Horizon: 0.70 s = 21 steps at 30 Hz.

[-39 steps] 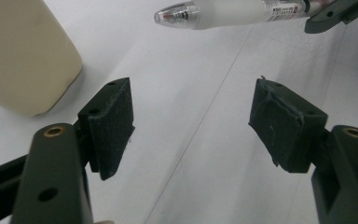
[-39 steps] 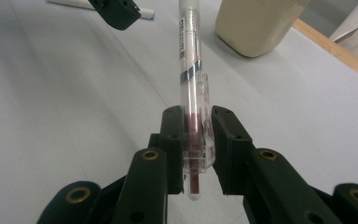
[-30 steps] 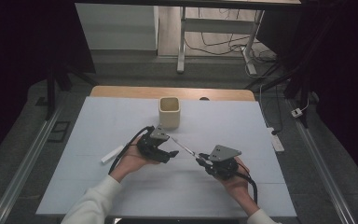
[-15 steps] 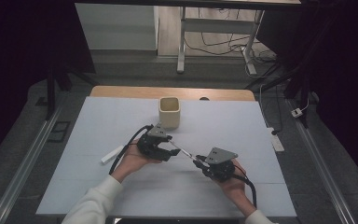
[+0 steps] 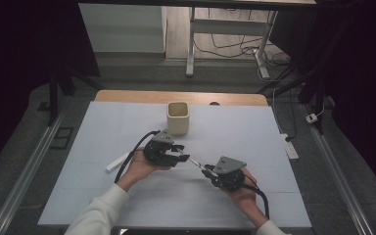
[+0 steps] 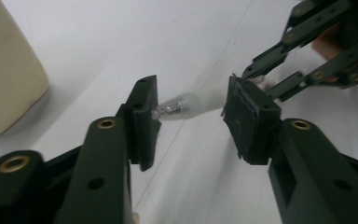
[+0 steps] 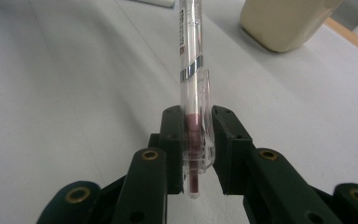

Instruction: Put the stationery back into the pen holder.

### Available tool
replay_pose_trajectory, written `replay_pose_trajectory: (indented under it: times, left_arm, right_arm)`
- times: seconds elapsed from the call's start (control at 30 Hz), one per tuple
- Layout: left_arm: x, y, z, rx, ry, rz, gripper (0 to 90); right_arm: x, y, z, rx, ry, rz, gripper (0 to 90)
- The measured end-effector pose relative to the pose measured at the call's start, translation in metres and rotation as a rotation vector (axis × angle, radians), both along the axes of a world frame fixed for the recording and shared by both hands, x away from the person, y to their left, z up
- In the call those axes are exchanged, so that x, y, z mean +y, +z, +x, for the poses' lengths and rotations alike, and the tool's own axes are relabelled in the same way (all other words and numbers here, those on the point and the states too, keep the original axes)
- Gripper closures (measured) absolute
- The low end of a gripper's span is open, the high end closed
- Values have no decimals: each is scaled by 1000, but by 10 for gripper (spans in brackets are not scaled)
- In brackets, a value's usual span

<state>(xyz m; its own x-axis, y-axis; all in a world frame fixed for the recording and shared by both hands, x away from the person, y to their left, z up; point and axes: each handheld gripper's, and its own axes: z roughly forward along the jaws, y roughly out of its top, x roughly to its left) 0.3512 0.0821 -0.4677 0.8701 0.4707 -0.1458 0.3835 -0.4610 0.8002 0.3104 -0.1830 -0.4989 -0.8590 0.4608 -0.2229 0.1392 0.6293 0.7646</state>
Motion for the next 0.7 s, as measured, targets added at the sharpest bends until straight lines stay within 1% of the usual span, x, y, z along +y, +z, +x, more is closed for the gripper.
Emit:
replay_pose_trajectory:
  times: [0.1, 0.17, 0.23, 0.4, 0.57, 0.7]
  left_arm:
    - [1, 1, 0, 3, -17, -21, 595]
    - [0, 1, -1, -2, -25, -20, 611]
    - [-1, 2, -2, -5, -25, -28, 622]
    - [-2, 3, -3, -9, -31, -27, 632]
    - [-2, 3, -3, 6, -56, -50, 675]
    - [-1, 3, -2, 32, -82, -67, 712]
  right_arm:
    - [2, -2, 0, 0, -2, -23, 744]
    - [3, -3, -1, -6, -1, -44, 744]
    - [3, -4, -1, -9, -3, -59, 744]
    - [5, -6, -1, -12, -8, -74, 744]
    - [6, -8, -1, -19, -9, -93, 744]
    - [5, -8, -1, -21, -5, -102, 742]
